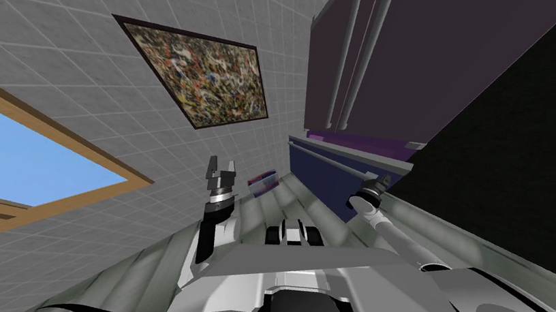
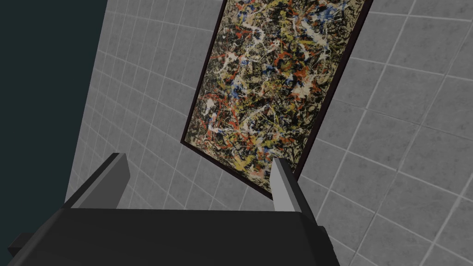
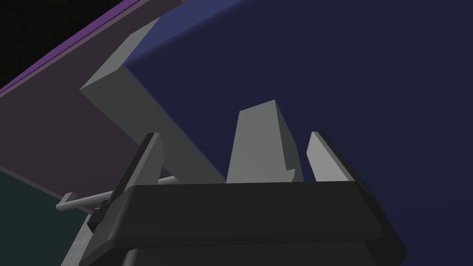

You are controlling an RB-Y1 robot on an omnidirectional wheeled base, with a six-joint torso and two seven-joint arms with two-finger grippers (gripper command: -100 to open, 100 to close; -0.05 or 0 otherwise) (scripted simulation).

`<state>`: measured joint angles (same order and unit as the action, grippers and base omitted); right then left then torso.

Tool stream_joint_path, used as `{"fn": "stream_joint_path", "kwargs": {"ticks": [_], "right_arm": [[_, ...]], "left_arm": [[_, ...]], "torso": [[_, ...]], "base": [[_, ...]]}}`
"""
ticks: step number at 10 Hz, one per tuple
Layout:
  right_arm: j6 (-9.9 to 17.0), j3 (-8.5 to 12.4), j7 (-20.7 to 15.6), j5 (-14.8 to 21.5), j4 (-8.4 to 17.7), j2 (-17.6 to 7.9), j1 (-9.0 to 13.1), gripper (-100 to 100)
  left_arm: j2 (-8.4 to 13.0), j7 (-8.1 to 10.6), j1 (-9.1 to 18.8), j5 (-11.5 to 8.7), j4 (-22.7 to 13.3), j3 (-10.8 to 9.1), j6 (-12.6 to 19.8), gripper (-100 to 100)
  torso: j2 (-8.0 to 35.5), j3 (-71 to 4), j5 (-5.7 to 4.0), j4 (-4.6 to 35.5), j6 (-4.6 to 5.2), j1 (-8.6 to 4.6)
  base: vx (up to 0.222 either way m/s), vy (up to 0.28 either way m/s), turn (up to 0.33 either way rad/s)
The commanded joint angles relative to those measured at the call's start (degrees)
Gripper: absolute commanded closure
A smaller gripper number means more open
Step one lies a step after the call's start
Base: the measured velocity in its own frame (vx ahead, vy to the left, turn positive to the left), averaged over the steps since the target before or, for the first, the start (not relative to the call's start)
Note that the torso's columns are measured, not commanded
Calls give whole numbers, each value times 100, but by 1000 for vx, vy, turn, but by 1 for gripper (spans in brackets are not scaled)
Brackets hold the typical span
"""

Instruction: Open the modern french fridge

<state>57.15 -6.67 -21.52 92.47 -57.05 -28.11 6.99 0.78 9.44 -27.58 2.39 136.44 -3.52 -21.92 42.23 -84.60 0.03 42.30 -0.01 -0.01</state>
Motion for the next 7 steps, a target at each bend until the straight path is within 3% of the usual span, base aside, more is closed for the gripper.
{"fn": "stream_joint_path", "kwargs": {"ticks": [1, 2, 3, 4, 7], "right_arm": [[-266, 128, -221, -200, -109, -194, 135, -100], [-432, 199, -337, -320, -119, -317, 255, -100], [-366, 157, -271, -284, -108, -239, 145, -100], [-413, 163, -306, -303, -104, -243, 144, 0], [-438, 141, -308, -314, -76, -206, 110, 0]], "left_arm": [[0, 0, 0, 0, 0, 0, 0, 0], [0, 0, 0, 0, 0, 0, 0, 0], [0, 0, 0, 0, 0, 0, 0, 0], [0, 0, 0, 0, 0, 0, 0, 0], [0, 0, 0, 0, 0, 0, 0, 0]], "torso": [[14, 7, 10, 8, 2, 13], [29, 16, 22, 19, 2, 30], [45, 24, 44, 36, 2, 53], [44, 25, 37, 31, 2, 47], [24, 13, 19, 17, 5, 20]], "base": [[-33, 45, -27], [-44, 71, -39], [-14, 28, -10], [0, 0, 0], [0, 0, 0]]}}
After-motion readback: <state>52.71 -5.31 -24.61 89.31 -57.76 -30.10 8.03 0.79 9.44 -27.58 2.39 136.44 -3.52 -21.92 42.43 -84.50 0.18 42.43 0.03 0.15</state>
